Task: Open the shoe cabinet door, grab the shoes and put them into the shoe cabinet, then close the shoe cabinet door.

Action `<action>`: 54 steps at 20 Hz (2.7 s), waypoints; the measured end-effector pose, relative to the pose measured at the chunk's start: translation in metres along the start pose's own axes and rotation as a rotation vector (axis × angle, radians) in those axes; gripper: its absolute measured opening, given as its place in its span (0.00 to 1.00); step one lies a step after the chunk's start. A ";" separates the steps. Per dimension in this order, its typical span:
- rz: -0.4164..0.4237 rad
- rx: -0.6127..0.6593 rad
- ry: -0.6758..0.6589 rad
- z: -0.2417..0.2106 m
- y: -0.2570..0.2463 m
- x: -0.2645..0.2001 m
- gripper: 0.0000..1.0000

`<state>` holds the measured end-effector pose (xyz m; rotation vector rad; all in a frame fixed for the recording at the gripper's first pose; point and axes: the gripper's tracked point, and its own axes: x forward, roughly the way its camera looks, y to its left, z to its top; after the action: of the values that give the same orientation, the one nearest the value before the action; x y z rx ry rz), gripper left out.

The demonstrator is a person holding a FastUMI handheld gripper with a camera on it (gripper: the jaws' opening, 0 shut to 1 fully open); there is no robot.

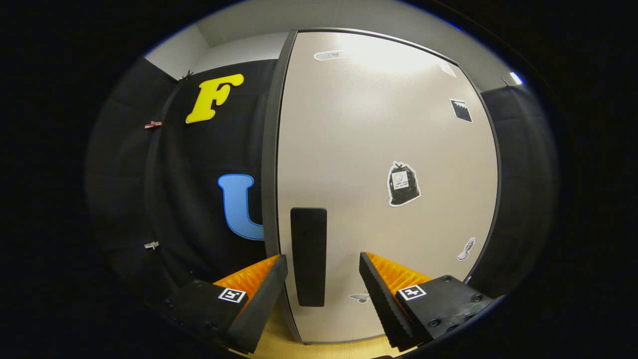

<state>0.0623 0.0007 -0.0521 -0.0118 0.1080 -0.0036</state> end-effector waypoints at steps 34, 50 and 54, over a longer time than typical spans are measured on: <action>0.137 0.027 0.025 -0.001 0.004 -0.060 0.33; 0.230 -0.007 0.021 -0.001 -0.090 -0.171 0.33; 0.213 -0.001 0.026 -0.002 -0.120 -0.188 0.32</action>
<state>-0.1256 -0.1183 -0.0327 -0.0016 0.1346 0.2094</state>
